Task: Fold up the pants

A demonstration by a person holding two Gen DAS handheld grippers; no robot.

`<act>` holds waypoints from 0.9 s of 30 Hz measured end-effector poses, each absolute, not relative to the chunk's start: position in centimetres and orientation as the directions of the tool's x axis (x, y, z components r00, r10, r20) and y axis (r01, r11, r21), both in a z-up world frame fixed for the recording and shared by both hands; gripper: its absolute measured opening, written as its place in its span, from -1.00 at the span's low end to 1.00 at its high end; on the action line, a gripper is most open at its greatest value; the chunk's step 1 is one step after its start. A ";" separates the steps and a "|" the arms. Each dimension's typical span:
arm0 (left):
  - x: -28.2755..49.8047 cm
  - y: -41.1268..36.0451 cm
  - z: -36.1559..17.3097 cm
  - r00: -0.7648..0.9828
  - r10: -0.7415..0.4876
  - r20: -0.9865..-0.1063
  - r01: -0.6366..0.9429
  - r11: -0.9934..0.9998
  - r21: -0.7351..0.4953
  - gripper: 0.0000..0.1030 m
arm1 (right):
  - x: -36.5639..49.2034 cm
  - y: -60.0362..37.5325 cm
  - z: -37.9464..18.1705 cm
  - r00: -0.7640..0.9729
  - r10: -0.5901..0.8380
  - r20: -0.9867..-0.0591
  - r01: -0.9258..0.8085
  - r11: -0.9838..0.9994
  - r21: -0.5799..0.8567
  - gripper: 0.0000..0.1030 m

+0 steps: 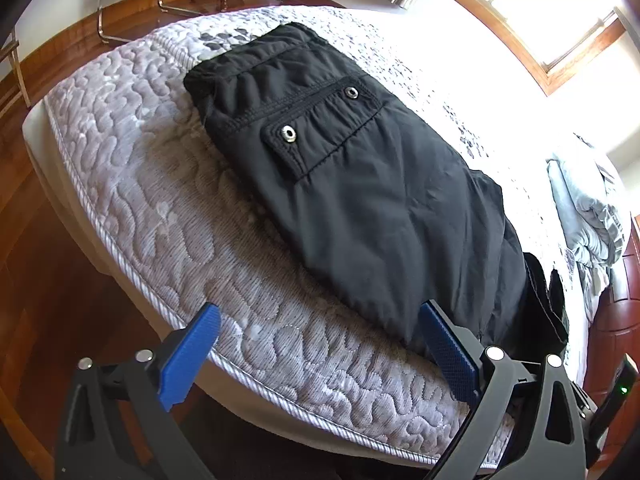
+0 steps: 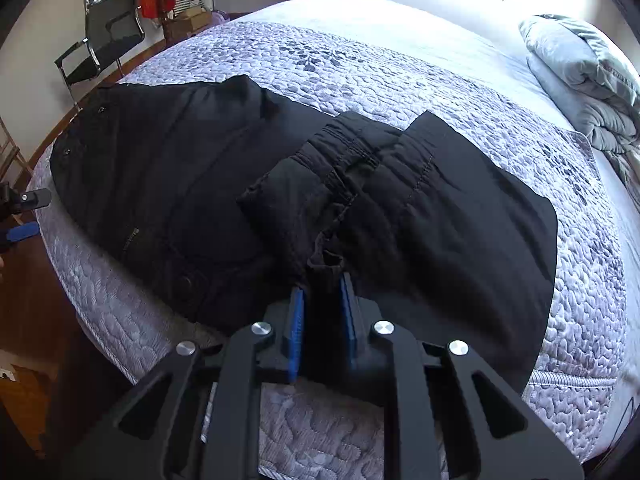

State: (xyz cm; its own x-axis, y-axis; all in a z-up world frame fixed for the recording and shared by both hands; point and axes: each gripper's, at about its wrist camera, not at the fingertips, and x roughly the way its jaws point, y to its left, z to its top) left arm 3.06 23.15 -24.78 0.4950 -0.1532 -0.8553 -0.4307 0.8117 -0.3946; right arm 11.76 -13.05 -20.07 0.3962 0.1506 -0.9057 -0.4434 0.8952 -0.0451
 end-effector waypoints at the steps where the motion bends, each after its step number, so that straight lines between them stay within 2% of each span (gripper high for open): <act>1: 3.0 23.2 -24.8 0.496 -0.155 -0.855 -0.433 0.809 -0.398 0.93 | 11.6 -12.8 -19.7 0.401 0.164 -0.901 -0.454 0.890 -0.040 -0.69; 15: 3.5 23.4 -25.5 0.500 -0.164 -0.850 -0.459 0.783 -0.421 0.92 | 10.5 -10.6 -22.4 0.319 0.192 -0.928 -0.592 0.805 -0.037 -0.69; 18: 3.8 23.2 -25.5 0.498 -0.167 -0.851 -0.454 0.786 -0.420 0.93 | 10.9 -11.0 -23.3 0.288 0.225 -0.931 -0.587 0.810 0.014 -0.60; 20: 4.0 23.0 -25.5 0.496 -0.165 -0.853 -0.449 0.792 -0.414 0.93 | 11.1 -11.8 -23.1 0.258 0.290 -0.922 -0.568 0.817 0.098 -0.39; 21: 4.1 22.9 -25.5 0.495 -0.165 -0.853 -0.447 0.794 -0.413 0.93 | 11.2 -12.2 -22.9 0.231 0.339 -0.912 -0.556 0.815 0.162 -0.03; 22: 4.2 22.9 -25.5 0.493 -0.167 -0.854 -0.444 0.796 -0.412 0.93 | 11.2 -12.8 -22.4 0.212 0.396 -0.893 -0.536 0.811 0.233 0.09; 24: 4.3 22.8 -25.6 0.491 -0.168 -0.855 -0.445 0.795 -0.412 0.93 | 10.9 -13.5 -21.2 0.203 0.473 -0.857 -0.517 0.795 0.317 0.17; 25: 4.3 22.9 -25.7 0.491 -0.168 -0.855 -0.448 0.793 -0.413 0.93 | 10.7 -14.0 -20.4 0.222 0.493 -0.841 -0.505 0.796 0.333 0.28; 27: 4.3 22.9 -25.8 0.493 -0.167 -0.854 -0.455 0.787 -0.417 0.93 | 10.4 -14.5 -19.3 0.261 0.488 -0.833 -0.488 0.811 0.323 0.30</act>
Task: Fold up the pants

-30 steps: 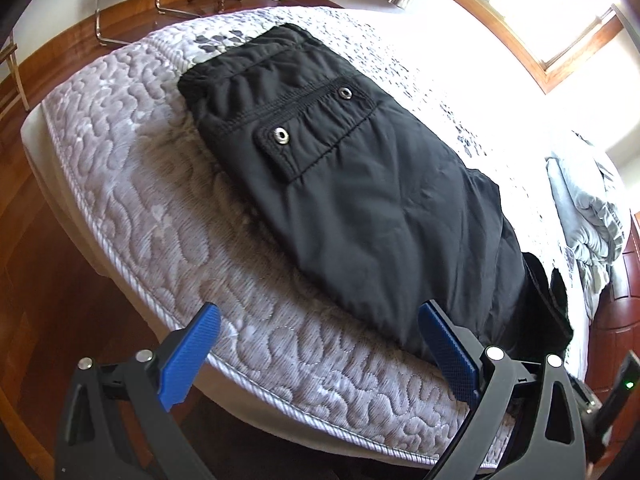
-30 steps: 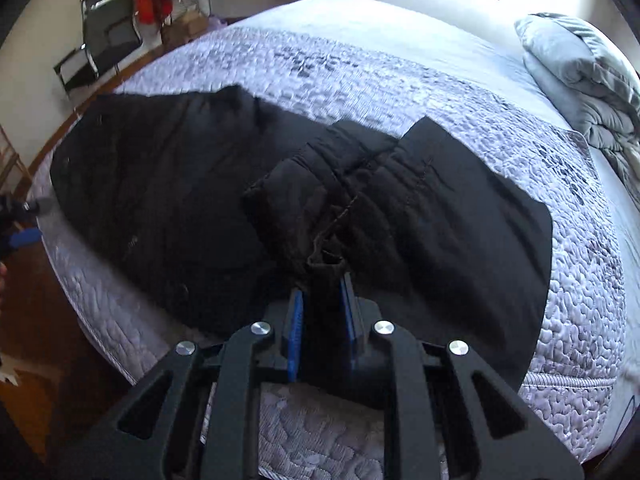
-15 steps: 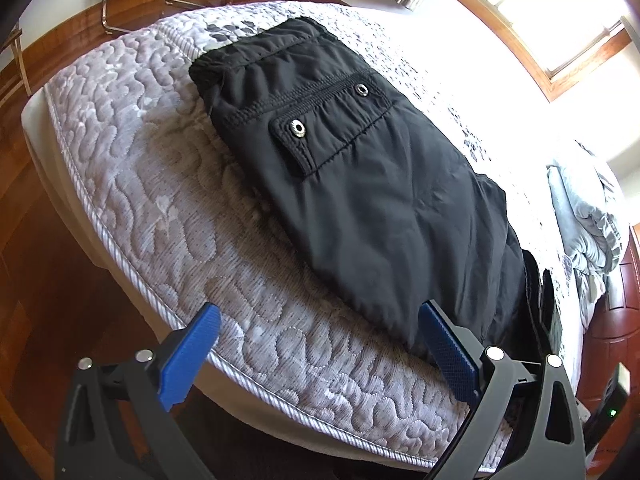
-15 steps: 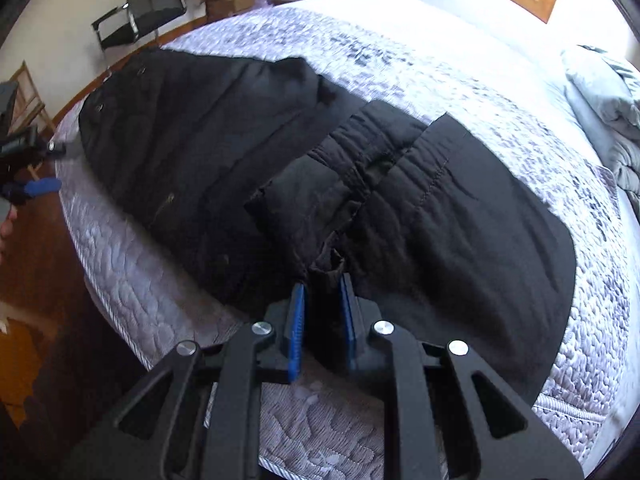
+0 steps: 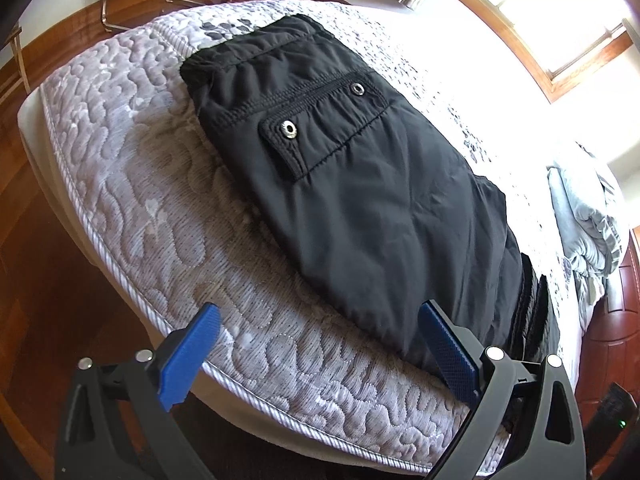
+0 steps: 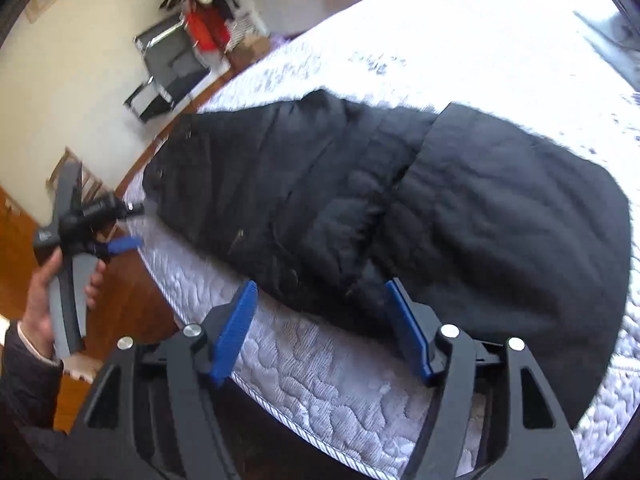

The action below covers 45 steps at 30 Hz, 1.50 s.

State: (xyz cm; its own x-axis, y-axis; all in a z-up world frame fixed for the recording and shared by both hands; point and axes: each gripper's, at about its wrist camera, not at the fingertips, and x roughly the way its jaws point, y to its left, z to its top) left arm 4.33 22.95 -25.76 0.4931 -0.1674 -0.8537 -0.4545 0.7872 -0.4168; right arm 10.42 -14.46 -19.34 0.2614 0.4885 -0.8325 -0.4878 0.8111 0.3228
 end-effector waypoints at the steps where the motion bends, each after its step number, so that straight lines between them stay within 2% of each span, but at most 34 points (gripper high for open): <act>1: 4.3 23.0 -25.8 0.494 -0.167 -0.853 -0.459 0.783 -0.419 0.93 | 10.3 -14.5 -19.0 0.276 0.474 -0.836 -0.486 0.819 0.304 0.30; 5: 4.4 23.1 -26.1 0.493 -0.168 -0.854 -0.464 0.779 -0.422 0.93 | 10.2 -13.6 -18.9 0.330 0.380 -0.864 -0.459 0.865 0.206 0.30; 8: 4.3 23.1 -26.2 0.494 -0.174 -0.852 -0.462 0.777 -0.427 0.93 | 10.4 -12.9 -20.0 0.310 0.353 -0.883 -0.456 0.870 0.187 0.27; 9: 4.2 23.2 -26.2 0.494 -0.174 -0.852 -0.462 0.777 -0.427 0.93 | 10.5 -12.8 -20.4 0.306 0.337 -0.890 -0.455 0.873 0.174 0.15; 10: 4.2 23.2 -26.2 0.494 -0.172 -0.852 -0.464 0.777 -0.426 0.93 | 10.6 -12.7 -20.9 0.301 0.322 -0.898 -0.455 0.876 0.162 -0.07; 12: 4.1 23.3 -26.3 0.492 -0.168 -0.854 -0.470 0.775 -0.423 0.93 | 10.8 -13.0 -21.7 0.297 0.305 -0.905 -0.434 0.887 0.157 -0.26; 13: 4.1 23.4 -26.4 0.491 -0.168 -0.855 -0.472 0.773 -0.423 0.93 | 10.9 -13.4 -22.0 0.294 0.301 -0.907 -0.420 0.893 0.160 -0.48; 14: 4.0 23.5 -26.4 0.490 -0.169 -0.855 -0.474 0.772 -0.424 0.93 | 11.1 -13.7 -22.2 0.285 0.308 -0.908 -0.418 0.892 0.171 -0.55; 15: 4.0 23.6 -26.5 0.490 -0.170 -0.855 -0.475 0.771 -0.425 0.93 | 11.2 -14.0 -22.3 0.267 0.332 -0.905 -0.418 0.886 0.202 -0.73; 21: 3.8 23.5 -27.0 0.480 -0.178 -0.859 -0.483 0.764 -0.428 0.93 | 10.7 -13.2 -21.0 0.263 0.388 -0.883 -0.494 0.841 0.223 -0.83; 27: 4.1 23.0 -26.9 0.479 -0.181 -0.859 -0.474 0.770 -0.427 0.93 | 9.9 -11.2 -20.3 0.258 0.399 -0.880 -0.568 0.799 0.196 -0.84; 35: 4.4 22.7 -26.9 0.477 -0.179 -0.861 -0.475 0.772 -0.423 0.93 | 10.2 -11.5 -22.9 0.201 0.398 -0.895 -0.531 0.812 0.242 -0.83; 39: 4.7 23.3 -26.7 0.484 -0.173 -0.858 -0.487 0.761 -0.428 0.93 | 10.3 -11.9 -22.7 0.180 0.425 -0.887 -0.523 0.805 0.279 -0.62; 42: 5.0 23.8 -26.4 0.492 -0.167 -0.855 -0.489 0.759 -0.429 0.93 | 10.3 -12.4 -21.6 0.182 0.456 -0.871 -0.518 0.798 0.309 -0.20; 44: 5.2 24.3 -26.3 0.497 -0.161 -0.853 -0.493 0.756 -0.430 0.93 | 10.4 -13.1 -20.5 0.197 0.486 -0.851 -0.509 0.793 0.335 -0.08; 45: 5.2 24.7 -26.2 0.499 -0.158 -0.852 -0.499 0.752 -0.431 0.93 | 10.5 -13.7 -19.8 0.209 0.499 -0.841 -0.499 0.794 0.347 0.04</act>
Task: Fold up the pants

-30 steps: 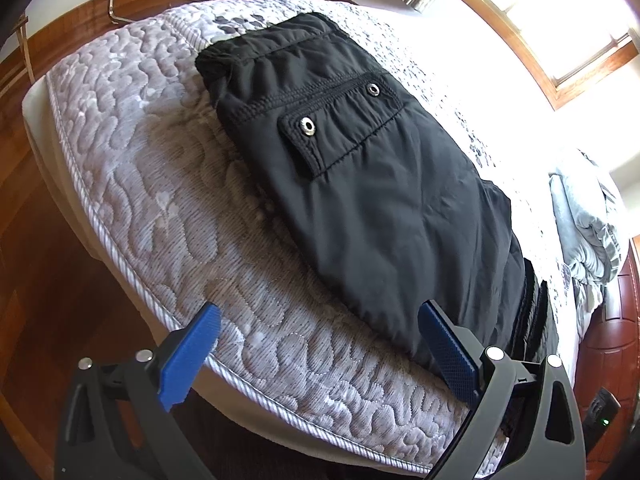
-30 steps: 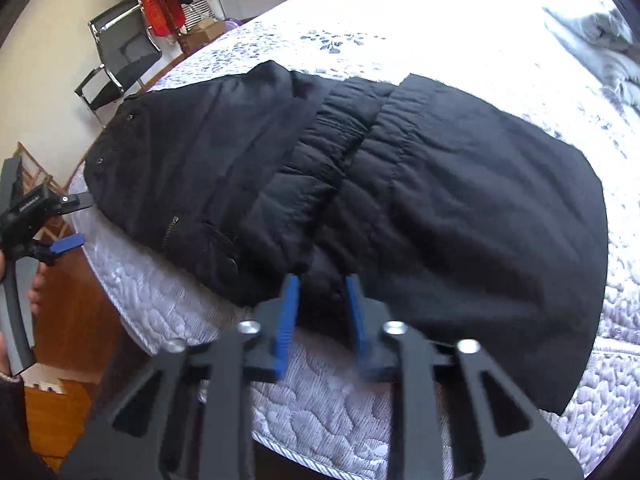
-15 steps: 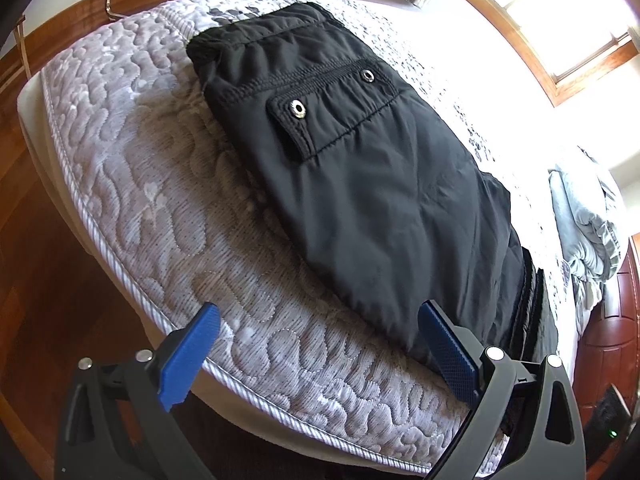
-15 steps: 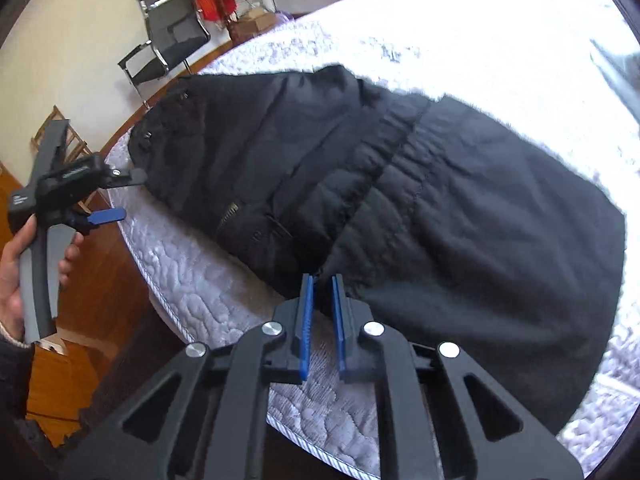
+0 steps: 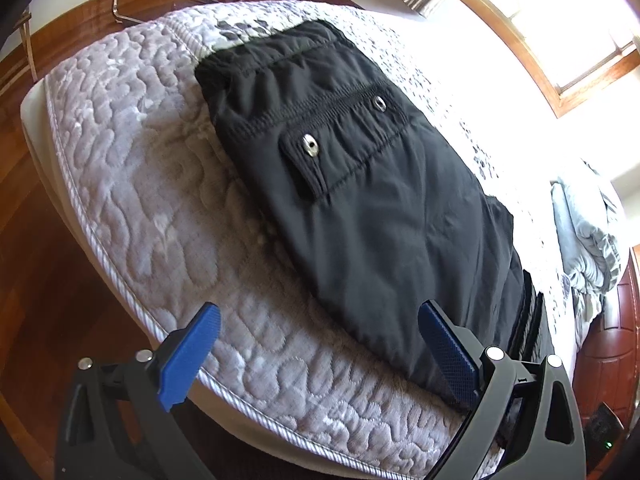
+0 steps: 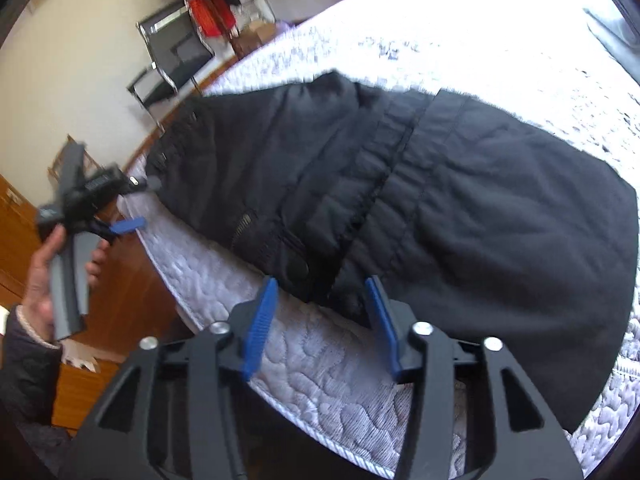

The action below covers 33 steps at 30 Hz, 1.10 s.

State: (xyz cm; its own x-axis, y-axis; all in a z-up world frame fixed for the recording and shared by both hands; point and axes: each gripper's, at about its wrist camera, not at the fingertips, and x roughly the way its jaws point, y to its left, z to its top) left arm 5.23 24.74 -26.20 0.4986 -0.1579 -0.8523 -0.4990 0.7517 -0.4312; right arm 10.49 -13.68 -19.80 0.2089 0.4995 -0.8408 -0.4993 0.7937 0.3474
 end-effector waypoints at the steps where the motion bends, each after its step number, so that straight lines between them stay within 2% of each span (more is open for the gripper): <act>1: 5.2 25.2 -26.1 0.503 -0.156 -0.850 -0.504 0.747 -0.435 0.93 | 10.6 -14.3 -19.2 0.223 0.506 -0.833 -0.488 0.798 0.354 0.20; 6: 5.2 28.2 -26.3 0.542 -0.164 -0.824 -0.544 0.679 -0.493 0.93 | 11.5 -19.9 -16.7 0.317 0.517 -0.795 -0.380 0.838 0.393 0.31; 12: 5.4 31.5 -26.8 0.643 -0.265 -0.719 -0.518 0.540 -0.663 0.92 | 12.1 -28.3 -17.0 0.415 0.419 -0.808 -0.180 0.908 0.378 0.32; 17: 5.4 33.1 -26.6 0.667 -0.263 -0.697 -0.515 0.513 -0.687 0.92 | 11.7 -32.8 -18.1 0.448 0.363 -0.817 -0.062 0.924 0.377 0.32; 20: 5.2 34.1 -26.8 0.671 -0.260 -0.694 -0.522 0.498 -0.692 0.92 | 11.3 -34.7 -18.6 0.456 0.339 -0.823 -0.014 0.927 0.374 0.39; 22: 5.2 34.7 -27.1 0.687 -0.272 -0.674 -0.517 0.469 -0.716 0.92 | 11.3 -35.5 -19.0 0.458 0.326 -0.827 0.013 0.928 0.374 0.45; 28: 5.9 35.4 -28.6 0.726 -0.359 -0.587 -0.479 0.347 -0.806 0.93 | 11.5 -35.7 -19.9 0.446 0.318 -0.837 0.036 0.927 0.372 0.47; 33: 6.8 35.3 -29.4 0.726 -0.380 -0.573 -0.479 0.319 -0.818 0.92 | 11.9 -34.7 -20.1 0.436 0.319 -0.842 0.007 0.934 0.357 0.47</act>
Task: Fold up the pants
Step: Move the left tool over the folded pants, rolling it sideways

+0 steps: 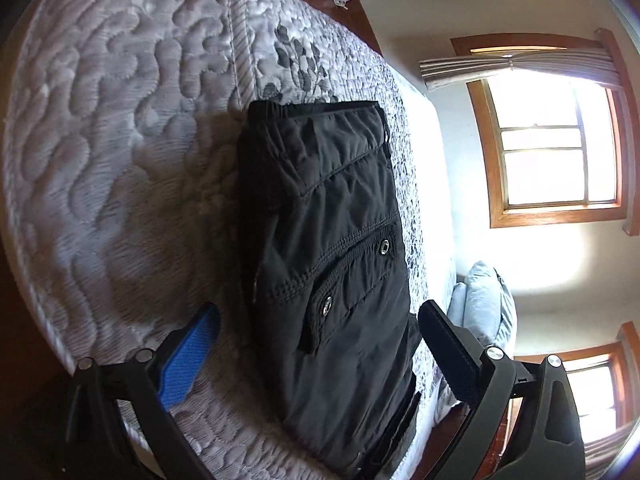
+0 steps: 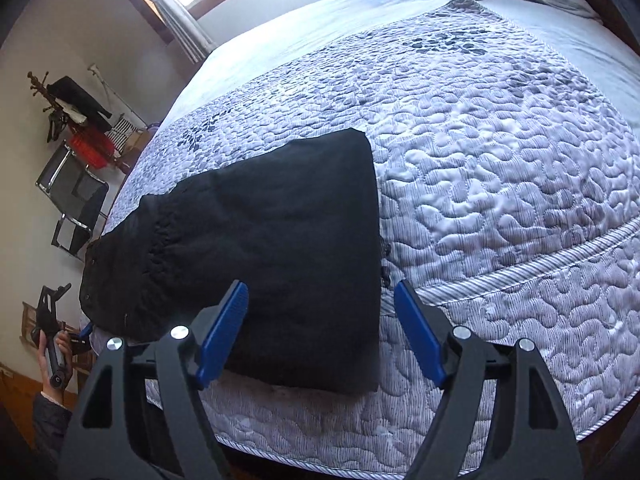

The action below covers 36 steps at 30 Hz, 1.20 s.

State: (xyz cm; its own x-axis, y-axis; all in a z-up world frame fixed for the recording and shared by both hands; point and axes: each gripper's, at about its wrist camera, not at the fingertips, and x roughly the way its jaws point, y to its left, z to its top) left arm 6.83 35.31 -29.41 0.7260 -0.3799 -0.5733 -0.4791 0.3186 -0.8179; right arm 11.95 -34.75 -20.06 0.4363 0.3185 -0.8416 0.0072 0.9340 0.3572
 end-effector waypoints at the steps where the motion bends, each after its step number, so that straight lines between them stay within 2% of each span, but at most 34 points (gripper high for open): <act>1: 7.1 35.3 -29.6 0.728 -0.385 -0.567 -0.477 0.310 -0.822 0.92 | 12.0 -34.7 -20.1 0.435 0.316 -0.843 0.006 0.935 0.354 0.47; 11: 10.4 34.6 -32.1 0.733 -0.426 -0.530 -0.482 0.225 -0.847 0.92 | 12.2 -35.0 -20.6 0.430 0.308 -0.849 0.024 0.936 0.351 0.47; 25: 13.5 32.9 -32.4 0.755 -0.416 -0.507 -0.460 0.214 -0.861 0.92 | 12.3 -34.3 -20.9 0.415 0.298 -0.859 0.008 0.944 0.331 0.48; 26: 13.5 32.7 -32.4 0.753 -0.414 -0.512 -0.462 0.222 -0.859 0.85 | 12.3 -34.2 -21.0 0.413 0.296 -0.861 0.005 0.945 0.328 0.48; 28: 13.6 32.4 -32.5 0.719 -0.412 -0.560 -0.498 0.255 -0.829 0.44 | 12.3 -34.1 -21.0 0.411 0.293 -0.863 0.003 0.947 0.322 0.49; 29: 13.1 32.6 -32.5 0.703 -0.408 -0.582 -0.515 0.272 -0.813 0.06 | 12.3 -34.1 -21.1 0.409 0.295 -0.864 0.003 0.946 0.325 0.49; 30: 13.0 32.5 -32.7 0.684 -0.401 -0.609 -0.535 0.292 -0.793 -0.09 | 12.4 -34.1 -21.1 0.408 0.297 -0.863 0.003 0.945 0.327 0.49; 31: 12.8 32.4 -32.8 0.686 -0.402 -0.606 -0.533 0.289 -0.795 -0.11 | 12.3 -34.1 -21.2 0.408 0.297 -0.863 0.004 0.945 0.328 0.49; 36: 12.2 32.1 -32.1 0.703 -0.406 -0.584 -0.517 0.272 -0.812 -0.62 | 12.1 -34.0 -21.3 0.400 0.296 -0.868 0.001 0.946 0.323 0.51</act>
